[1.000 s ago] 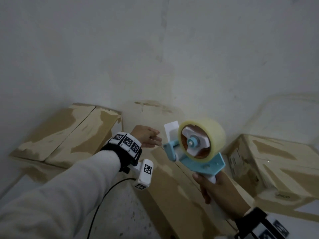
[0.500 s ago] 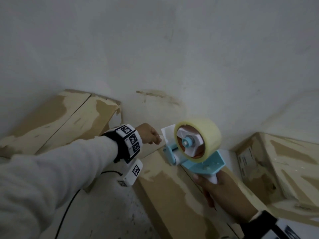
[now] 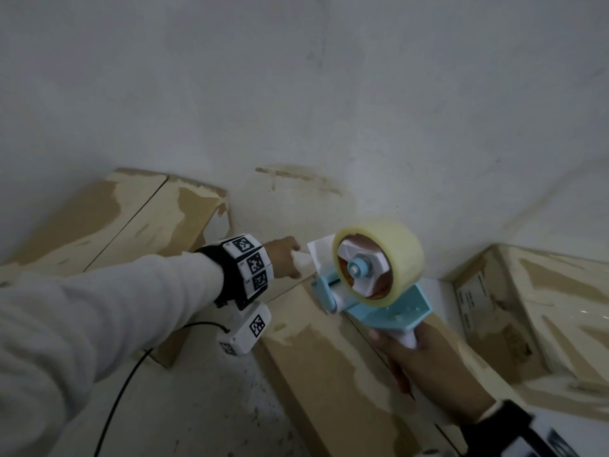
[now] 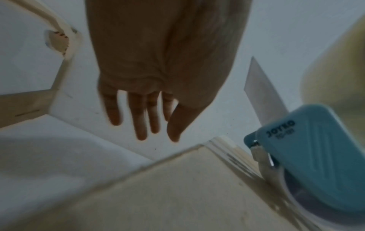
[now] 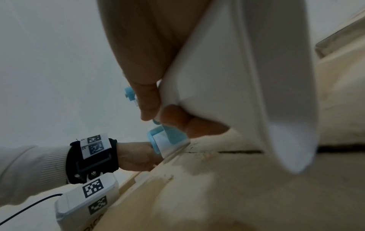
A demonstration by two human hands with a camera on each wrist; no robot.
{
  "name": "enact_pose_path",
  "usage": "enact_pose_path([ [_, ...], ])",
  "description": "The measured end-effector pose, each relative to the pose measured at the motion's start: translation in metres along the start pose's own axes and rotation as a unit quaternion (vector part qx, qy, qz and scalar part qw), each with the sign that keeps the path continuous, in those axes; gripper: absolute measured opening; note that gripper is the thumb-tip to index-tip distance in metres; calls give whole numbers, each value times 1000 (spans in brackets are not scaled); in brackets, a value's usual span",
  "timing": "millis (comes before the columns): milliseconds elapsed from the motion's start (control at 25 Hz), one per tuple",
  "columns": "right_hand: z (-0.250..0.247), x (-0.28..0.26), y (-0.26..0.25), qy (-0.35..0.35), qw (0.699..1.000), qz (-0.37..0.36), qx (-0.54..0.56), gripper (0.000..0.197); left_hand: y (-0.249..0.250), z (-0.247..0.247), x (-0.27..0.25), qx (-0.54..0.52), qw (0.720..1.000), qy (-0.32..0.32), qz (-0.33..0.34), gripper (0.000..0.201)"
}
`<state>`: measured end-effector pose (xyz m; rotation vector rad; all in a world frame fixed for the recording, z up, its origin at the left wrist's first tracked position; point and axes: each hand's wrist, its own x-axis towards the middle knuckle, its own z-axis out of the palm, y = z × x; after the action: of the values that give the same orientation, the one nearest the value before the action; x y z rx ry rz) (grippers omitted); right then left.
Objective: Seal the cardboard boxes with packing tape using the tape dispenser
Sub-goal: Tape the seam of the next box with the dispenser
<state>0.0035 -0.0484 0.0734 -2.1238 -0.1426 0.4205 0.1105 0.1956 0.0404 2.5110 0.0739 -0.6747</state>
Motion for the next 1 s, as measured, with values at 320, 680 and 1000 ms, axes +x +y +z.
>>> enact_pose_path([
  [320,3,-2,2,-9,1000,24,13,20,12,37,-57,-167,975,-57,132,50],
  [680,1,9,3,-72,991,-18,-112,27,6,61,-58,-56,993,87,62,39],
  [1000,-21,-42,30,-51,995,11,-89,22,-1,64,-49,-44,994,102,-1,45],
])
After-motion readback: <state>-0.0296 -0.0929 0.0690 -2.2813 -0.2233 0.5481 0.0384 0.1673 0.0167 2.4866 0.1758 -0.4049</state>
